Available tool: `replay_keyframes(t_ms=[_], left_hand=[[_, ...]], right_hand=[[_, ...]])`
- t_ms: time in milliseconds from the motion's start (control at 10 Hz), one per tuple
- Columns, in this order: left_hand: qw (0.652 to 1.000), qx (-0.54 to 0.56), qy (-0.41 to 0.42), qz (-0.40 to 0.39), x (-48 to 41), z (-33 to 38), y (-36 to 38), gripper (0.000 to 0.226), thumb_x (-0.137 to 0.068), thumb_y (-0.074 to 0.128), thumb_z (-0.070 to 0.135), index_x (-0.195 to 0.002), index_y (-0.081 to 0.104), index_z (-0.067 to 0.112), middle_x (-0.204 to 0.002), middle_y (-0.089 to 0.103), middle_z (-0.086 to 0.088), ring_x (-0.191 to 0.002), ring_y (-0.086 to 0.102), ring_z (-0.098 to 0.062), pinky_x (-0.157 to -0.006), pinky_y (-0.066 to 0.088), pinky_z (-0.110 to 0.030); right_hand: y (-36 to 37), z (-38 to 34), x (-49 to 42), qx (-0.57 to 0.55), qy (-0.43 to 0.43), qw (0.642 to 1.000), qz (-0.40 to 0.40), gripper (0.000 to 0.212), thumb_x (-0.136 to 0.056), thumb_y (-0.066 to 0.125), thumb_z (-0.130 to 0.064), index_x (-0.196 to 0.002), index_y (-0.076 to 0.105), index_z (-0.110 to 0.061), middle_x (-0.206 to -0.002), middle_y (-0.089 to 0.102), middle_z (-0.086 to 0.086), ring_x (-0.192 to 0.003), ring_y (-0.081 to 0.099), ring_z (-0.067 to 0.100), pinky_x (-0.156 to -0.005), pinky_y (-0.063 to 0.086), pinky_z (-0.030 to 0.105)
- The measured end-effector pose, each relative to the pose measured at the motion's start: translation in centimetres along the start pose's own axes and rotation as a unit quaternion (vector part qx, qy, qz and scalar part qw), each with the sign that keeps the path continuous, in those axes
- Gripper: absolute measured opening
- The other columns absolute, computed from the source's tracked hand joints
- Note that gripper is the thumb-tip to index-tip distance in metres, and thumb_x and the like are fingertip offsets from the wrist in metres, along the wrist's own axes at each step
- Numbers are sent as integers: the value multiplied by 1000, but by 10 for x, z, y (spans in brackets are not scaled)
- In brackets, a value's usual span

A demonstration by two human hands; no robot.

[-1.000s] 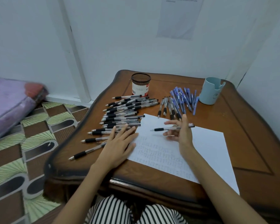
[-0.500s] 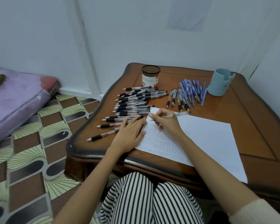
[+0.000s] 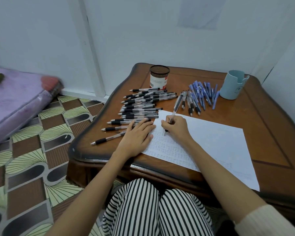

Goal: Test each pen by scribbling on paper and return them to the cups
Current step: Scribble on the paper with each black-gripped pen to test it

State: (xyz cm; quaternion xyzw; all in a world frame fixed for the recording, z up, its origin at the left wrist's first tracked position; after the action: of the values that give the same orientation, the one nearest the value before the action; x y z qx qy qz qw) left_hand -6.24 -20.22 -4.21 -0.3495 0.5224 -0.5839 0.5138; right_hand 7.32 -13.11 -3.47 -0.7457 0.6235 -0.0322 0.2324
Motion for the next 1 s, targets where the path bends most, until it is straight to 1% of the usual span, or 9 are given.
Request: replay_keyframes(t_ms=[100, 200, 300, 400, 500, 600, 800, 900, 1000], left_hand=[[1000, -3, -2, -2, 0, 0, 0, 45, -103, 25, 34, -146, 29, 26, -155, 22, 9, -145, 3, -6, -115, -6, -36], [1000, -2, -4, -2, 0, 0, 0, 45, -103, 26, 34, -147, 29, 26, -155, 22, 10, -145, 3, -6, -116, -6, -36], [1000, 0, -4, 0, -1, -1, 1, 45, -103, 26, 34, -146, 29, 26, -155, 23, 10, -145, 4, -6, -116, -5, -37], [1000, 4, -2, 8, -1, -2, 2, 47, -101, 22, 39, -145, 31, 27, -154, 25, 10, -145, 5, -6, -115, -5, -36], [1000, 6, -2, 7, -1, -2, 2, 47, -101, 23, 39, -145, 31, 27, -154, 25, 10, -144, 5, -6, -115, -6, -36], [1000, 9, -4, 4, -1, -2, 2, 44, -102, 27, 35, -146, 31, 27, -154, 24, 11, -144, 4, -5, -115, -6, -35], [1000, 9, -6, 1, -1, -1, 1, 44, -102, 27, 35, -146, 30, 27, -154, 24, 10, -144, 4, -5, -115, -6, -35], [1000, 7, -6, 2, -1, -2, 0, 44, -102, 27, 35, -146, 30, 27, -154, 23, 10, -144, 4, -6, -115, -6, -35], [1000, 8, -8, 0, -1, -1, 1, 44, -102, 27, 35, -146, 30, 27, -154, 24, 10, -144, 4, -6, -115, -6, -35]], right_hand=[[0, -1, 0, -2, -3, 1000, 8, 44, -74, 60, 1, -46, 32, -20, -47, 30, -5, -51, 28, 11, -55, 25, 27], [0, -1, 2, -8, -5, 1000, 1, 47, -79, 61, -1, -46, 34, -20, -45, 32, -7, -46, 31, 5, -50, 29, 19], [-4, -2, 2, -4, -11, 999, 32, 47, -80, 62, -4, -46, 35, -21, -45, 34, -7, -47, 32, 6, -52, 28, 21], [-4, 0, 0, -4, -7, 999, 36, 48, -80, 63, -5, -44, 36, -23, -45, 35, -8, -50, 33, 9, -56, 30, 27], [-3, 1, 0, -2, -3, 999, 33, 49, -78, 62, -3, -44, 35, -25, -44, 34, -10, -50, 32, 10, -57, 28, 28], [-4, 0, 0, -1, -6, 999, 40, 46, -76, 61, 0, -45, 34, -22, -46, 32, -7, -52, 30, 10, -56, 26, 28], [-4, -2, 0, 9, -8, 999, 42, 44, -76, 59, 1, -47, 33, -21, -48, 31, -7, -51, 28, 8, -55, 24, 26], [-5, -1, 0, 14, -14, 999, 50, 47, -80, 61, -3, -46, 35, -22, -47, 34, -6, -50, 31, 8, -55, 26, 26], [-5, -1, 0, 18, -13, 998, 60, 46, -78, 60, -1, -47, 34, -21, -47, 33, -5, -50, 29, 9, -54, 25, 25]])
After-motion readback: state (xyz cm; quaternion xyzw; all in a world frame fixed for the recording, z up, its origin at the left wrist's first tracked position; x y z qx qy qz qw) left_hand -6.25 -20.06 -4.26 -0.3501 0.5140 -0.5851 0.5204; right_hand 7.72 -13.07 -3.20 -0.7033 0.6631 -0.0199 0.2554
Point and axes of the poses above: each hand's wrist, its own x-axis away from the middle knuckle, its own y-axis out of the palm, z = x × y, the point moved 6 cm from there along -x, towards the middle knuckle
